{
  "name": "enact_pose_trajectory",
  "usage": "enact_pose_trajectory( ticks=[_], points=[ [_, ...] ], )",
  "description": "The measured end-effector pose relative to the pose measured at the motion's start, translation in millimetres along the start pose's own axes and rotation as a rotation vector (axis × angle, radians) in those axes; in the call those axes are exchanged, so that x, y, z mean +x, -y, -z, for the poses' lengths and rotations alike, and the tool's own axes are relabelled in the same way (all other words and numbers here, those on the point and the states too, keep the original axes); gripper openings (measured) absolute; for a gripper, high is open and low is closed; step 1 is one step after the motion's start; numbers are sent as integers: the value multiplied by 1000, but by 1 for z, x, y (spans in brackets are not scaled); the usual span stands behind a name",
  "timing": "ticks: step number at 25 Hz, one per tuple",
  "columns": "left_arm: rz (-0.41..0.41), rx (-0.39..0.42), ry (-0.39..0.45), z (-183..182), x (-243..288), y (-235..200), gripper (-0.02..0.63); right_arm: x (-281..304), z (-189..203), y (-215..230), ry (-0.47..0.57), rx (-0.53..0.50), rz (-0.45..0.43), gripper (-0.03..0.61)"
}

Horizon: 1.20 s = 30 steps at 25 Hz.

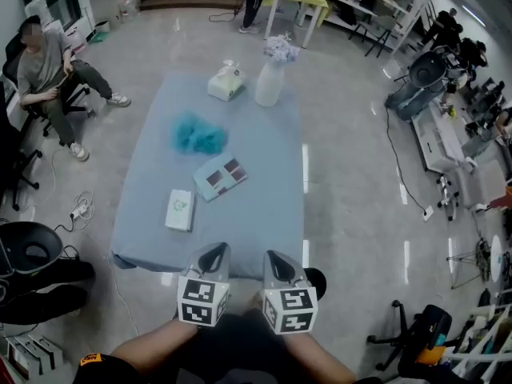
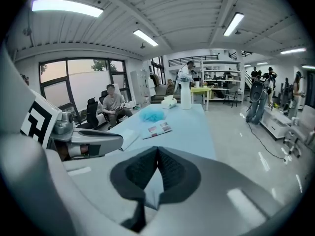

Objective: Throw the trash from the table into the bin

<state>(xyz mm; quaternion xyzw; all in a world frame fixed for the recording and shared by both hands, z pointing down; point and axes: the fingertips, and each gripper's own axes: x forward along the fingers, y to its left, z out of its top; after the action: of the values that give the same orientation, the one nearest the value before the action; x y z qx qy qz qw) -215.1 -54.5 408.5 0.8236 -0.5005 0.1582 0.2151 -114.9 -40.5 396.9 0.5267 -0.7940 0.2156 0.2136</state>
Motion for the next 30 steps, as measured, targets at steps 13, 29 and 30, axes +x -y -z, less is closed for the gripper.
enact_pose_trajectory(
  ticks=[13,29,30],
  points=[
    [-126,-61,31,8,-40,-92,8,60,-25,-74,-25,-65,-88,2],
    [-244,-92,9,32,-52,-184,8,136,-26,-135,-75,-61,-148,2],
    [-249,-90,9,32,-52,-187,8,140,-25,-138,-79,-62,-151,2]
  ],
)
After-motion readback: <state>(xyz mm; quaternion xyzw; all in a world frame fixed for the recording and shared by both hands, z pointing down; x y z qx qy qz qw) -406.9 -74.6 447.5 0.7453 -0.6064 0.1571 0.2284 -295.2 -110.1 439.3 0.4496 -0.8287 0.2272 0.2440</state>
